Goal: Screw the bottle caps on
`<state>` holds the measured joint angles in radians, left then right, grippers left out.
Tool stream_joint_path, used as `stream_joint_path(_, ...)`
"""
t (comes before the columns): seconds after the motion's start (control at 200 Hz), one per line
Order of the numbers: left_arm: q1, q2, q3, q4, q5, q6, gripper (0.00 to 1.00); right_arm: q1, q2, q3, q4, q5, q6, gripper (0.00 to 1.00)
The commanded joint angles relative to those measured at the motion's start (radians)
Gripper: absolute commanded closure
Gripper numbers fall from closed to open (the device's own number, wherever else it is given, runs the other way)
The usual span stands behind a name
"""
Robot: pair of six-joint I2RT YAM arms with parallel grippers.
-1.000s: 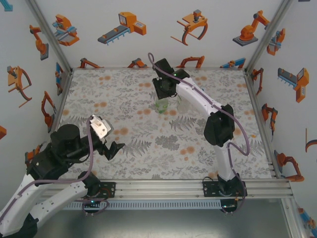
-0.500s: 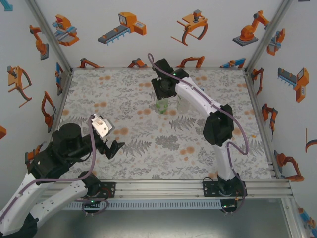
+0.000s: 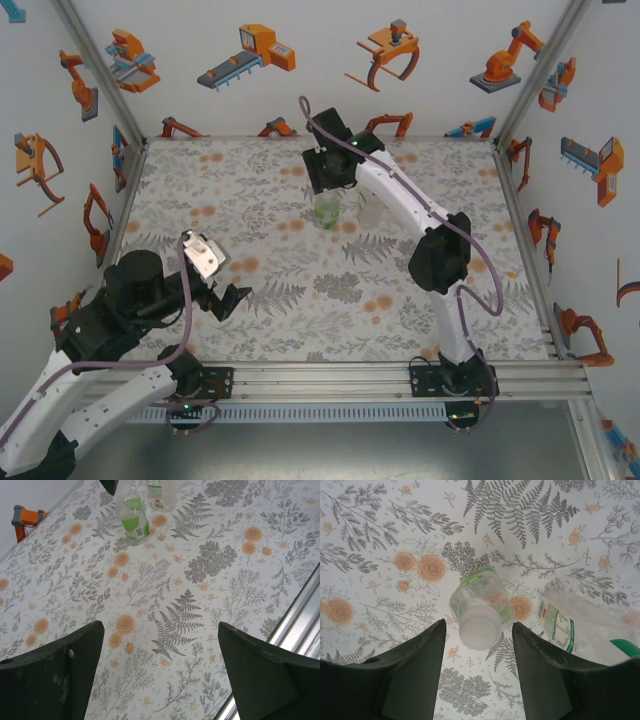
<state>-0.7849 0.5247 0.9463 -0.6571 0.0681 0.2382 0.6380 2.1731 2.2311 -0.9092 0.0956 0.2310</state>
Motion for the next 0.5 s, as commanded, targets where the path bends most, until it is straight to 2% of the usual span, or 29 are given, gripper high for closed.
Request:
stream_joint_path(0.0, -0.002, 0.000, -0.035, 0.059, 0.000, 0.022, 0.11, -0.002, -0.013, 0.044, -0.046, -0.008, 0.008, 0.47)
stream_joint_path(0.24, -0.001, 0.073, -0.096, 0.196, -0.022, 0.064, 0.00, 0.013, -0.116, -0.050, -0.065, -0.013, 0.054, 0.47)
stream_joint_path(0.496, 0.012, 0.253, -0.110, 0.369, -0.012, 0.095, 0.03, 0.051, -0.319, -0.339, -0.024, 0.023, 0.101, 0.46)
